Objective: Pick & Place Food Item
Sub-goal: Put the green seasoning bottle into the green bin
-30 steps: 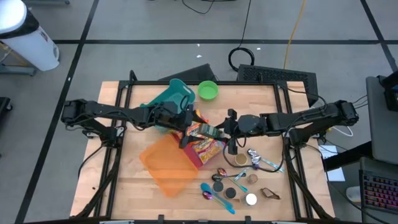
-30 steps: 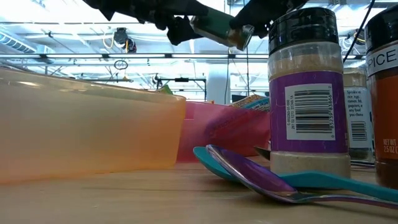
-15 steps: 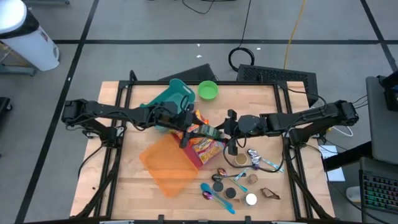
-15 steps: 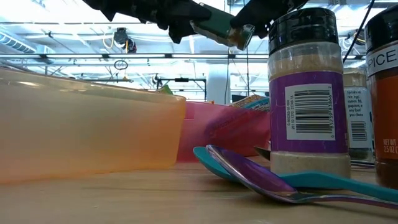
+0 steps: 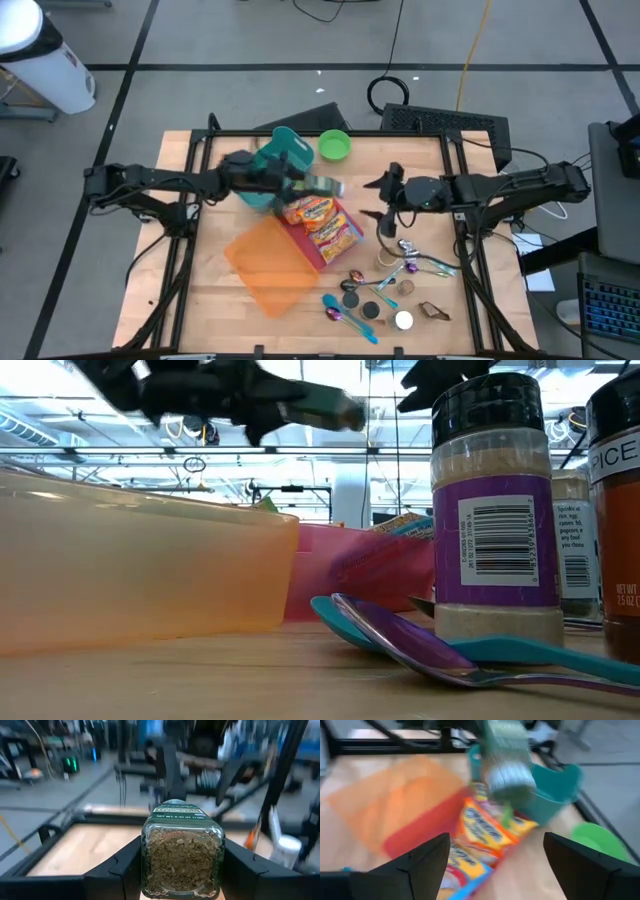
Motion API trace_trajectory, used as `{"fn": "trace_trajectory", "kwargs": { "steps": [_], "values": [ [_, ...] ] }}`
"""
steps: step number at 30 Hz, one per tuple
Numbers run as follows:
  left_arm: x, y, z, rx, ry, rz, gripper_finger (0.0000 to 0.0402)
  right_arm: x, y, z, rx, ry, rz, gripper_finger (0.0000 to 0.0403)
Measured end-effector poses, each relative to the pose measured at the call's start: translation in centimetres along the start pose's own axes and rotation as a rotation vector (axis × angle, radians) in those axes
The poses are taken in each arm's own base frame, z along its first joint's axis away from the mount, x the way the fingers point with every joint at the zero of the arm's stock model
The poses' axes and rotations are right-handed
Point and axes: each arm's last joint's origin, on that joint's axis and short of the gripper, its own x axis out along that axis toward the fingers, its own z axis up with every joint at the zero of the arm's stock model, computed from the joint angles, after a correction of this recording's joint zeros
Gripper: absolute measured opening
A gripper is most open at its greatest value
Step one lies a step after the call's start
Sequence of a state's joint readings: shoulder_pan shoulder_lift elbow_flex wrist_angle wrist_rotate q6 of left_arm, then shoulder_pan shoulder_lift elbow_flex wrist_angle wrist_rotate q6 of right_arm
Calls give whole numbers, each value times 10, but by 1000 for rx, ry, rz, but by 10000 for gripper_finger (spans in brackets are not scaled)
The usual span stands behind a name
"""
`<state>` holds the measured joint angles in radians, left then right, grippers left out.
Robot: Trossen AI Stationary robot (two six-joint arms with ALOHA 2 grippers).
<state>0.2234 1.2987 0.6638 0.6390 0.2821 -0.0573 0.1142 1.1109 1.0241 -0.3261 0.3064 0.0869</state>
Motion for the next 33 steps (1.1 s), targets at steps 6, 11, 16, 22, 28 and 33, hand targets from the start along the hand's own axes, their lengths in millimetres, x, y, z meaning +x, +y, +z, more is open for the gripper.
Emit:
{"fn": "trace_trajectory", "kwargs": {
  "steps": [6, 11, 16, 22, 28, 33],
  "values": [
    [-30, 10, -13, -66, -295, -1, 199, 10, -7, -4, 49, -58, -136, 299],
    [-32, 7, -9, -72, -383, -46, 199, 43, -11, -26, 81, -368, -94, 290],
    [-24, 4, 0, -55, -412, -84, 199, 66, -19, -39, 132, -802, 46, 286],
    [-9, 7, 4, -53, -406, -111, 199, 108, -18, -33, 148, -860, 130, 292],
    [-5, 8, 5, -49, -413, -113, 199, 130, -13, -9, 139, -932, 178, 287],
    [-4, 8, 2, -57, -392, -138, 199, 133, -13, 5, 126, -983, 128, 270]
  ]
}}
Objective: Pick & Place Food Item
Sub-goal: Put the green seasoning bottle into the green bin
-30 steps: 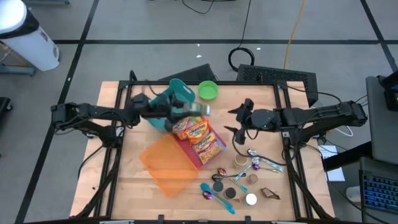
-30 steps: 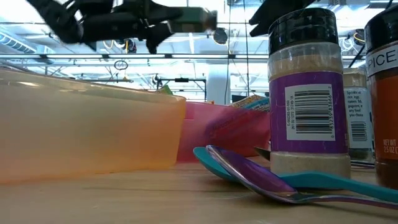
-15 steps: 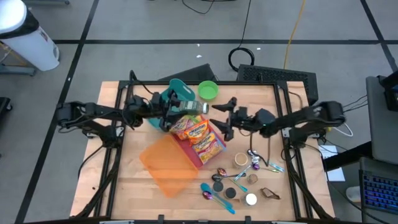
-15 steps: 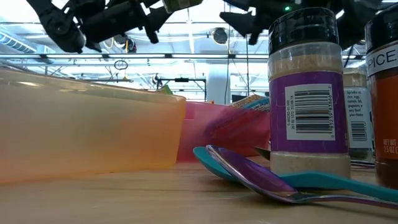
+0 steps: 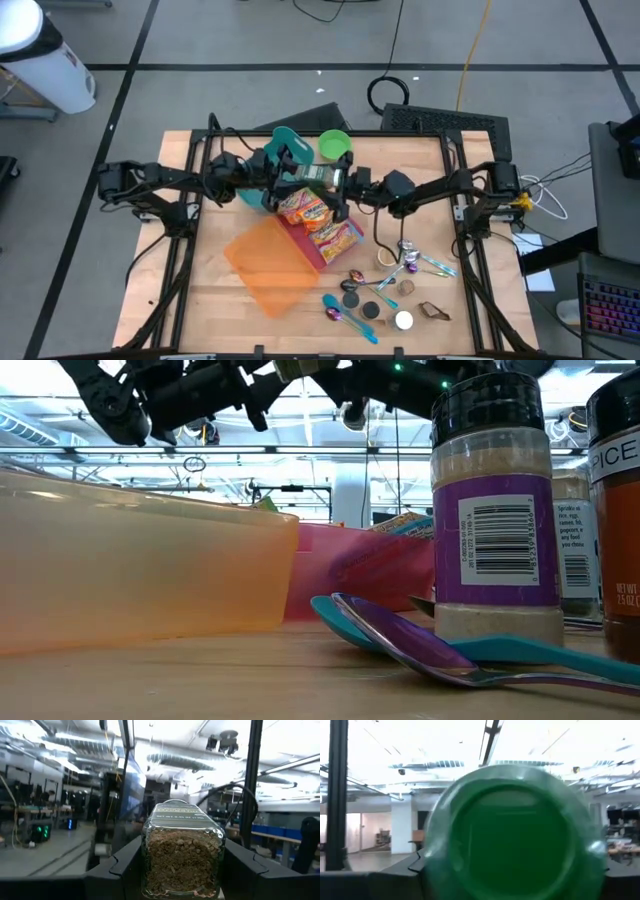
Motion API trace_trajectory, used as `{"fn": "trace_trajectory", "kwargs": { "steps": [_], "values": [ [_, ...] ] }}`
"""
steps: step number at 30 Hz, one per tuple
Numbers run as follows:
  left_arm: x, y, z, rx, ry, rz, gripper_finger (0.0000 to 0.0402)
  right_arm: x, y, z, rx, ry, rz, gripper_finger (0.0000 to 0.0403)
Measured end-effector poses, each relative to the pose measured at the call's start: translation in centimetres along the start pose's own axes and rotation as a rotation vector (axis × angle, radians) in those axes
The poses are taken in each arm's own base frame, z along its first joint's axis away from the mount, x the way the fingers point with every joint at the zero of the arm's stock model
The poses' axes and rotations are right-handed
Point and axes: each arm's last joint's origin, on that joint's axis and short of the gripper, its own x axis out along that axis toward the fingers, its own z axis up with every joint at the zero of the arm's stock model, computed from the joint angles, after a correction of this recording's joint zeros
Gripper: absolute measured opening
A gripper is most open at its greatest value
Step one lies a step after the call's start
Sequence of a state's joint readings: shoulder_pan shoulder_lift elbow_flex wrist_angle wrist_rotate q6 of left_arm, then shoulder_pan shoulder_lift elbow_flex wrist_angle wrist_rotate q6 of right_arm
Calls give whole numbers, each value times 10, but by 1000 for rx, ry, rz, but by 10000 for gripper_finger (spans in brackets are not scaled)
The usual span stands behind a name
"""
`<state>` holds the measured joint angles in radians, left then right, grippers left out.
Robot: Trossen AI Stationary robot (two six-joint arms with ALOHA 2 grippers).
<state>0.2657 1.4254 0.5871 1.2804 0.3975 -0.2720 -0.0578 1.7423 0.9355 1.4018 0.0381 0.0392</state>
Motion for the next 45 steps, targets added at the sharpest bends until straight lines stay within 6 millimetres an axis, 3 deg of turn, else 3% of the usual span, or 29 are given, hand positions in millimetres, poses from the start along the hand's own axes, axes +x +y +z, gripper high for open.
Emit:
{"fn": "trace_trajectory", "kwargs": {
  "steps": [8, 13, 17, 22, 24, 28, 30, 36, 41, 45],
  "values": [
    [0, -1, 1, -9, -4, -7, 199, 2, 0, 3, -22, -30, -16, 256],
    [0, 0, 1, -6, -5, -4, 199, 2, 0, -1, -11, 15, -21, 189],
    [0, 0, 1, -9, -3, 2, 199, 2, 0, 0, -1, 30, -3, 189],
    [0, 1, -5, -75, 55, 10, 200, 2, 1, 19, -12, 180, 27, 189],
    [0, 2, -9, -138, 95, 23, 235, -3, 1, 30, -23, 299, 41, 189],
    [0, 4, -19, -260, 231, 47, 358, -19, 1, 51, -40, 555, 55, 189],
    [5, 6, -18, -268, 277, 58, 384, -25, 3, 63, -42, 631, 24, 189],
    [28, 6, -12, -228, 463, 68, 336, -40, 9, 68, -24, 833, -12, 189],
    [51, -7, 2, -130, 589, 32, 307, -43, 10, 59, -13, 904, -20, 189],
    [61, -17, -4, -60, 730, 63, 300, -41, 10, 55, -14, 909, -20, 189]
  ]
}}
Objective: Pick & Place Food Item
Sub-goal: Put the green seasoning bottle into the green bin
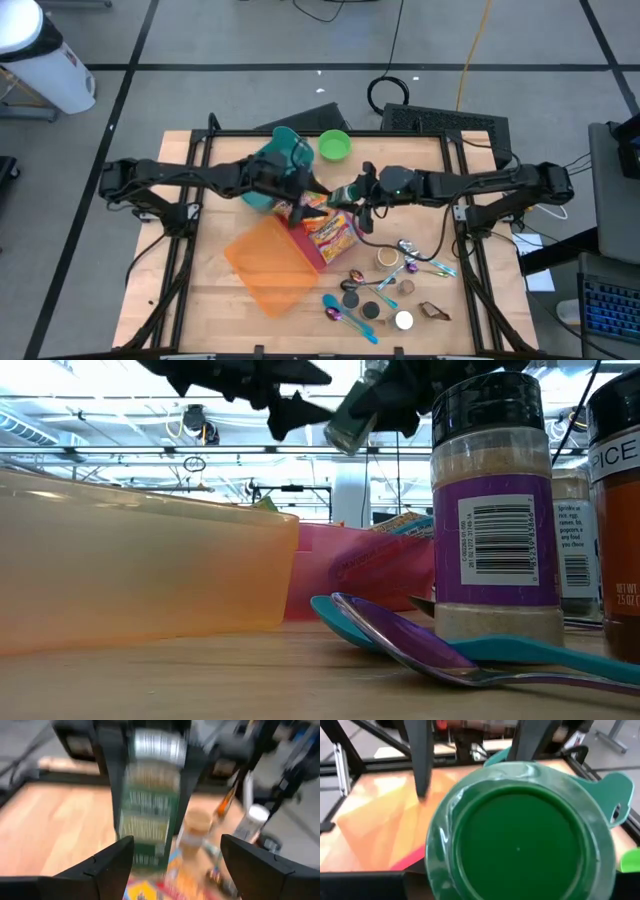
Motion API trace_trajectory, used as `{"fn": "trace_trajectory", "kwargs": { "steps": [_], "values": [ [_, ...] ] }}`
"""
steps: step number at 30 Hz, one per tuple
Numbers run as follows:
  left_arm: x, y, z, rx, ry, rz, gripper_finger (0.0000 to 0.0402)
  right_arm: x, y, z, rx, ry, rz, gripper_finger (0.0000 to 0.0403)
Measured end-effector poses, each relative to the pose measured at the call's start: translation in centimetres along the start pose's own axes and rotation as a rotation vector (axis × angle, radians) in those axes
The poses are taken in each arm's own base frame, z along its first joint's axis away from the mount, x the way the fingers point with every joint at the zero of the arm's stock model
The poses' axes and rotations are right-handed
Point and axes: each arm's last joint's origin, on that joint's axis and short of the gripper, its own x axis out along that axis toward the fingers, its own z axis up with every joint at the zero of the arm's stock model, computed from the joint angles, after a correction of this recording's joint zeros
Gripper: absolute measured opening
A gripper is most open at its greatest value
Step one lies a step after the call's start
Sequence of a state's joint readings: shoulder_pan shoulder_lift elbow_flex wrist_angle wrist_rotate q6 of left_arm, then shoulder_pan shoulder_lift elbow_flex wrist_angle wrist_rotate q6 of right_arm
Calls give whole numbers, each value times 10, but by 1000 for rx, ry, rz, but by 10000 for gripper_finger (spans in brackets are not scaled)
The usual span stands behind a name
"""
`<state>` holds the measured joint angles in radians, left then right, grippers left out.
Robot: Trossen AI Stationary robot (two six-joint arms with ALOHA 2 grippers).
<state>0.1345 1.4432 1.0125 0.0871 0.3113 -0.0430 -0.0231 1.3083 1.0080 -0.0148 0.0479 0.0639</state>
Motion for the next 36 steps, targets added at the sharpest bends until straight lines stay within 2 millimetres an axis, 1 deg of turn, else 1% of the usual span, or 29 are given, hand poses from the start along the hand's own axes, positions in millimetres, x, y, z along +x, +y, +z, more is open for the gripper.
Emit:
{"fn": "trace_trajectory", "kwargs": {
  "steps": [3, 6, 10, 16, 19, 24, 29, 32, 34, 36],
  "values": [
    [9, -5, -1, 17, 46, 54, 306, 0, 0, 0, -1, 5, 1, 189],
    [18, -4, -5, 20, 70, 105, 315, 1, 3, -3, -6, 19, -4, 189],
    [25, -2, -10, 13, 76, 111, 324, 1, 6, -5, -9, 31, -6, 189],
    [26, -2, -11, 67, 79, 109, 318, 0, 12, -7, 1, 49, 14, 189],
    [24, -1, -8, 76, 61, 117, 312, -1, 18, -1, -8, 3, 59, 189],
    [24, -1, -9, 80, 67, 127, 311, -1, 24, -1, -19, -1, 63, 189],
    [28, -5, -7, 92, 31, 35, 310, -1, 25, 6, -27, -74, 98, 189],
    [32, -8, -10, 109, 37, 2, 310, 6, 27, 9, -46, -137, 121, 189],
    [34, -10, -12, 122, 45, -6, 310, 10, 28, 8, -55, -139, 164, 189],
    [34, -11, -12, 123, 46, -4, 310, 16, 29, 6, -55, -139, 161, 189]
  ]
}}
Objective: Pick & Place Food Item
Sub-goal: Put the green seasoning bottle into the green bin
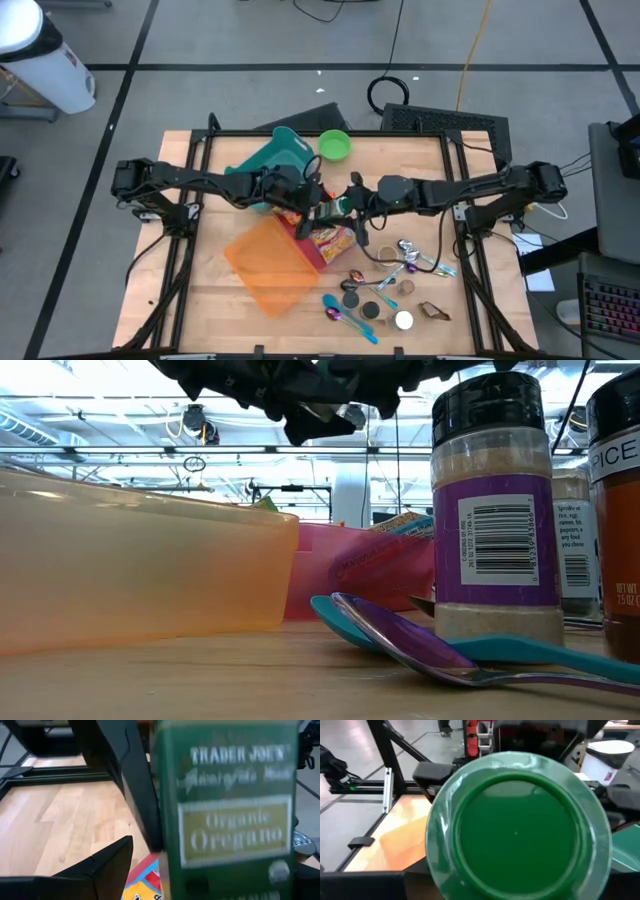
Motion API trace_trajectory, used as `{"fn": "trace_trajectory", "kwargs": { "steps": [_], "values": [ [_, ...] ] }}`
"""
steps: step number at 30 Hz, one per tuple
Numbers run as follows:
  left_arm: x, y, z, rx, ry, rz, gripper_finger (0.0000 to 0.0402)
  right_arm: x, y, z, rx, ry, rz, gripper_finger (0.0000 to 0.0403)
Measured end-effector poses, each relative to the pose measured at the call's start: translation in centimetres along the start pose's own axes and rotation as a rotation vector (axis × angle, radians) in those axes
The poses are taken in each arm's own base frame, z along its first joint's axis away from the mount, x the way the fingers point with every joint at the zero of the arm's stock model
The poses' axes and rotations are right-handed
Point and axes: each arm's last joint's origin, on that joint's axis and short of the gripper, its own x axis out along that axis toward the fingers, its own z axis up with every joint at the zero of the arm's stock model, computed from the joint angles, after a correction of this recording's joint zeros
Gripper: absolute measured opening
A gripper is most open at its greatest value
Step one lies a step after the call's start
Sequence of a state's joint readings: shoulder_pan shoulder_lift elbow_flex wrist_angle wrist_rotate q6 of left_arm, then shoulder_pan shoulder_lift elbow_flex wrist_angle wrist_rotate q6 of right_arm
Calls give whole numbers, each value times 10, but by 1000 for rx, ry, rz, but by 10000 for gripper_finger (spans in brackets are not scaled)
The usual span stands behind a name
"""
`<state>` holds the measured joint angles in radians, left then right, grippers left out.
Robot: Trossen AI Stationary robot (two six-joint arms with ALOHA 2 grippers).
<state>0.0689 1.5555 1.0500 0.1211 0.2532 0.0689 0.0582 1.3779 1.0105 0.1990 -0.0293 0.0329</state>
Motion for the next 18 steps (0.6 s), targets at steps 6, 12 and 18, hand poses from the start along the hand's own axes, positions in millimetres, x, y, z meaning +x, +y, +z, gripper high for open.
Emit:
{"fn": "trace_trajectory", "kwargs": {
  "steps": [6, 12, 18],
  "values": [
    [0, 1, 0, -20, 2, 2, 281, 1, -4, -5, 31, 51, -16, 189],
    [0, 0, -2, -33, 15, 0, 205, 0, -5, -7, 40, 69, -32, 189],
    [-1, 4, 4, -7, -52, 8, 205, -15, -7, -6, -4, 141, -122, 193]
  ]
}}
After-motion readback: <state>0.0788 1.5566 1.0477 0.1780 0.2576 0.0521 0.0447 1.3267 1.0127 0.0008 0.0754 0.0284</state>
